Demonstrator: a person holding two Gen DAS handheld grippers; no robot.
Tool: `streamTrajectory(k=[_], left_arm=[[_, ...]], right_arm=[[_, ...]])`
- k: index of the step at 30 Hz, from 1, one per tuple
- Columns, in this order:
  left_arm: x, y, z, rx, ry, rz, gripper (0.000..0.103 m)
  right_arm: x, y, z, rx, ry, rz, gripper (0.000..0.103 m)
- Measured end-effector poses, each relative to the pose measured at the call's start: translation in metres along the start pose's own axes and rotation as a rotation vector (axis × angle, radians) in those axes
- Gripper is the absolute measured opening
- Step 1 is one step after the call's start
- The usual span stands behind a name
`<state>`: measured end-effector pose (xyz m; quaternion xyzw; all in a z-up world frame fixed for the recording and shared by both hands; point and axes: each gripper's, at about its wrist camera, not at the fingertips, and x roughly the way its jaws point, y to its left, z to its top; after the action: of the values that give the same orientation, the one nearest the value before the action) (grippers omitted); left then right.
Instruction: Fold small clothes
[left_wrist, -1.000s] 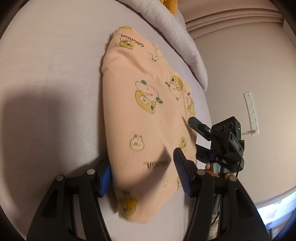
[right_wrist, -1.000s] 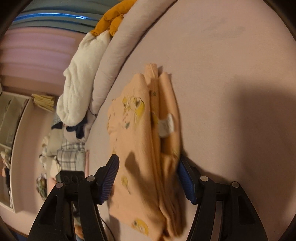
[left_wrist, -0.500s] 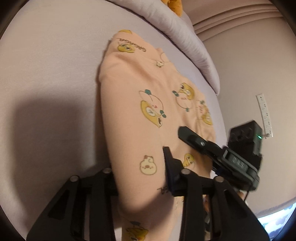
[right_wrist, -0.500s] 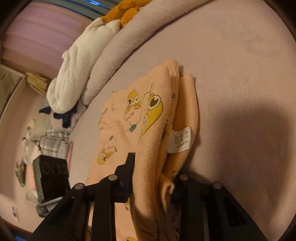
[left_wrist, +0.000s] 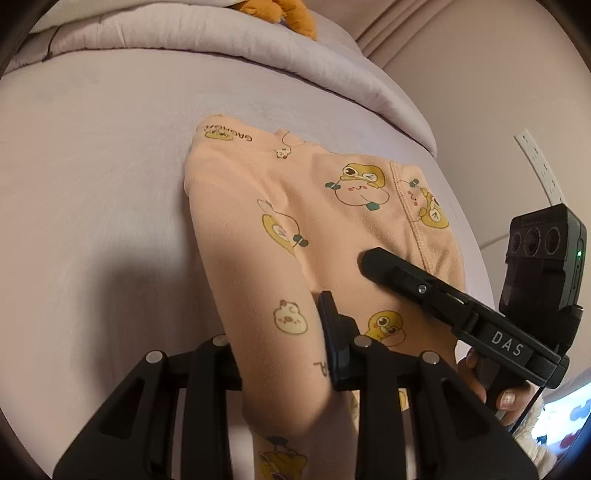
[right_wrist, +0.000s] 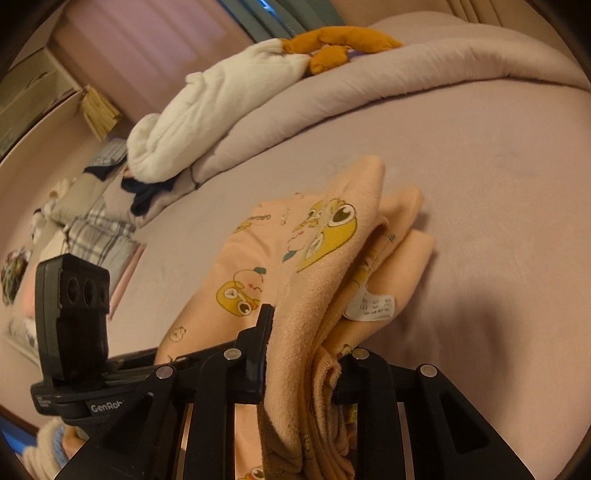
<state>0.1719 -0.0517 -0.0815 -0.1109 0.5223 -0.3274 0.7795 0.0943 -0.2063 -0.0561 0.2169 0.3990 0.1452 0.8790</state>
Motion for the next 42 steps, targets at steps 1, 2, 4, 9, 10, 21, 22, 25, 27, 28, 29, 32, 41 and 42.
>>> streamTrajectory(k=[1,2,4,9,10,21,22,25,27,28,29,32,41,42], left_arm=[[-0.005,-0.004,-0.006,0.014,-0.005,0.007,0.028],[-0.009,-0.007,-0.010,0.022,-0.011,0.010,0.028],[-0.019,-0.012,-0.019,0.038,-0.025,0.017,0.028],[-0.044,-0.023,-0.042,0.061,-0.061,0.030,0.029],[-0.050,-0.025,-0.046,0.062,-0.070,0.031,0.029],[-0.098,-0.035,-0.086,0.064,-0.134,0.050,0.029],[-0.101,-0.036,-0.089,0.064,-0.138,0.052,0.029],[-0.114,-0.036,-0.099,0.061,-0.151,0.059,0.029],[-0.118,-0.036,-0.103,0.063,-0.158,0.066,0.029],[-0.122,-0.037,-0.107,0.067,-0.160,0.073,0.029],[-0.124,-0.038,-0.109,0.072,-0.163,0.081,0.029],[-0.132,-0.039,-0.117,0.073,-0.170,0.093,0.029],[-0.153,-0.039,-0.133,0.076,-0.209,0.123,0.029],[-0.155,-0.038,-0.134,0.076,-0.212,0.126,0.029]], right_arm=[[-0.005,0.003,-0.004,-0.008,-0.007,0.002,0.025],[-0.010,0.007,-0.007,-0.017,-0.012,0.002,0.025],[-0.020,0.013,-0.013,-0.029,-0.022,0.006,0.025],[-0.042,0.032,-0.028,-0.059,-0.046,0.024,0.025],[-0.046,0.036,-0.030,-0.065,-0.052,0.028,0.025],[-0.077,0.075,-0.060,-0.144,-0.087,0.055,0.025],[-0.078,0.078,-0.061,-0.150,-0.088,0.057,0.025],[-0.081,0.086,-0.066,-0.172,-0.094,0.060,0.025],[-0.082,0.091,-0.069,-0.184,-0.096,0.061,0.025],[-0.083,0.093,-0.070,-0.187,-0.097,0.066,0.025],[-0.084,0.094,-0.072,-0.189,-0.097,0.070,0.025],[-0.085,0.099,-0.075,-0.191,-0.097,0.085,0.025],[-0.088,0.116,-0.083,-0.240,-0.099,0.108,0.025],[-0.088,0.117,-0.084,-0.245,-0.099,0.110,0.025]])
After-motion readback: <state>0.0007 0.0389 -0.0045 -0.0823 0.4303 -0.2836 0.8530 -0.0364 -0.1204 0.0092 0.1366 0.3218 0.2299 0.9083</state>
